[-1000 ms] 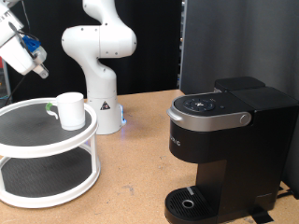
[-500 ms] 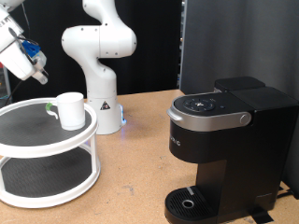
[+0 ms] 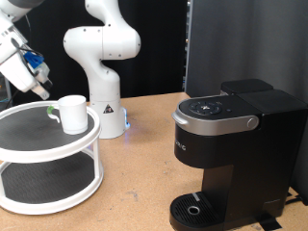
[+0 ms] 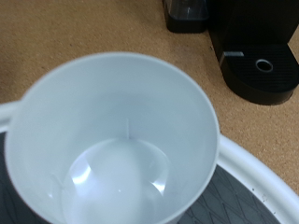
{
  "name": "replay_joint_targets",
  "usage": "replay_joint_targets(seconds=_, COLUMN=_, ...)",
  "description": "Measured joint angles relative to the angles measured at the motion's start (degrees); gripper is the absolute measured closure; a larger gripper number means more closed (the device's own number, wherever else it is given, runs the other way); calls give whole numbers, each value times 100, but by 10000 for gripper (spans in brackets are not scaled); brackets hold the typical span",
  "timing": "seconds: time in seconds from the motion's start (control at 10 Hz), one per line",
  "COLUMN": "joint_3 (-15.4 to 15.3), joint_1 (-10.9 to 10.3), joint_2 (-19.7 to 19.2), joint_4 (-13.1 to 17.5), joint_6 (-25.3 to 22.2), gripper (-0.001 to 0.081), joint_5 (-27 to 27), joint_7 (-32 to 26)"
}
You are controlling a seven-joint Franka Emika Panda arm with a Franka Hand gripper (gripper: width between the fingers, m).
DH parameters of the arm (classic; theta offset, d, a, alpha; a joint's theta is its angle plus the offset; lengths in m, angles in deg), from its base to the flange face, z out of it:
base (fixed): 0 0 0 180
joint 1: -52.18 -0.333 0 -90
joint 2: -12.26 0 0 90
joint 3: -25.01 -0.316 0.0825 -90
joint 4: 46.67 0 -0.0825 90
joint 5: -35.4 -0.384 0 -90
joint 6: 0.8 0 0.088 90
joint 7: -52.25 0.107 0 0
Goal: Make a cup of coffee with the keurig machine
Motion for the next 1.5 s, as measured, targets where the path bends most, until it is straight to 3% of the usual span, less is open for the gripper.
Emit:
replay_joint_targets(seconds=0.1, joint_3=2, joint_1=0, joint_2=-3, joint_4=-105, joint_6=132, gripper=59, joint_5=-18, joint_7=0)
replay_joint_targets(seconds=0.3, joint_3=5, joint_1=0, joint_2=-10, joint_4=-255, joint_6=297, gripper=11, joint_5=-45, joint_7=0)
replay_joint_targets(seconds=1.5, joint_3=170, joint_1=-31, joint_2=-179, joint_4=-783, joint_6=1093, gripper=3, joint_5=-182, joint_7=-388)
